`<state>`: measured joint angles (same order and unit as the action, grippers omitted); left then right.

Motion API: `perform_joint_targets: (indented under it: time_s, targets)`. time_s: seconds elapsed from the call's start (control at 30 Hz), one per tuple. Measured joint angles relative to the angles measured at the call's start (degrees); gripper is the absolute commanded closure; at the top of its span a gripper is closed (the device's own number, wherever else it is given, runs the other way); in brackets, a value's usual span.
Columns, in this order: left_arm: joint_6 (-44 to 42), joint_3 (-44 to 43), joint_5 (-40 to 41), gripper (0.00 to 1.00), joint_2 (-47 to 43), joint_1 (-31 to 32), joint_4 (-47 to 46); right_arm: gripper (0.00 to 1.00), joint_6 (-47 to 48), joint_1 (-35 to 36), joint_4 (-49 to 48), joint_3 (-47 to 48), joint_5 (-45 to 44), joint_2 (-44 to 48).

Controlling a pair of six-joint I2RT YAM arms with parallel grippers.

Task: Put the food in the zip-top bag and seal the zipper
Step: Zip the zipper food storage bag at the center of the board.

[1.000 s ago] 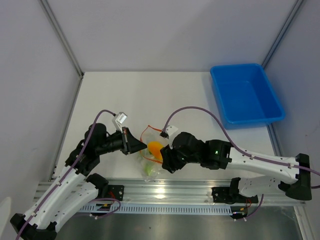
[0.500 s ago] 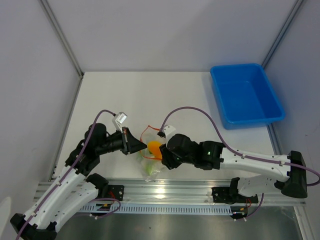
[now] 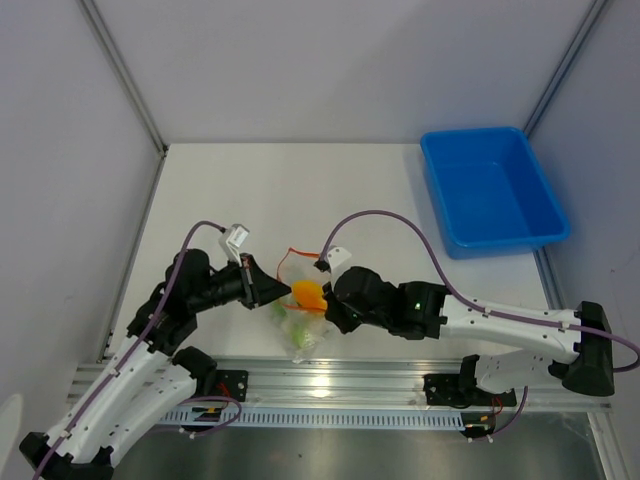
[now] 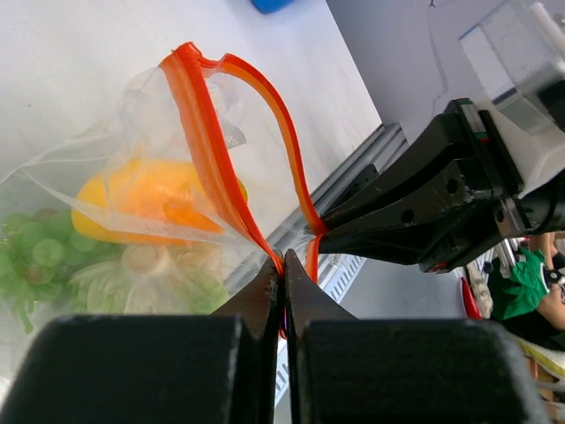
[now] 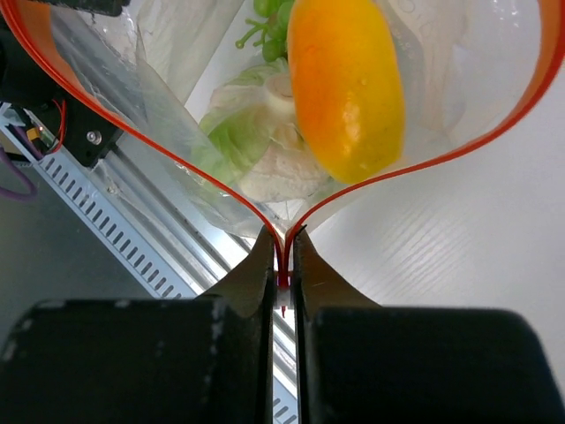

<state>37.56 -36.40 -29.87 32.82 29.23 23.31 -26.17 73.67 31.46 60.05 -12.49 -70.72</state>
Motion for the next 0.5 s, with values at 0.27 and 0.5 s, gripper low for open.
perform_joint_targets:
  time_s: [0.27, 0.5]
  targets:
    - [-0.02, 0.0, 6.34, 0.99, -3.76, 0.0, 2.19, 1.0, 9.64, -0.02, 3.43, 8.5, -1.9, -2.29]
    - [-0.85, -0.15, 12.83, 0.61, -8.74, 0.0, 5.27, 1.0, 18.78, -0.22, 8.26, 14.8, -1.6, -4.5]
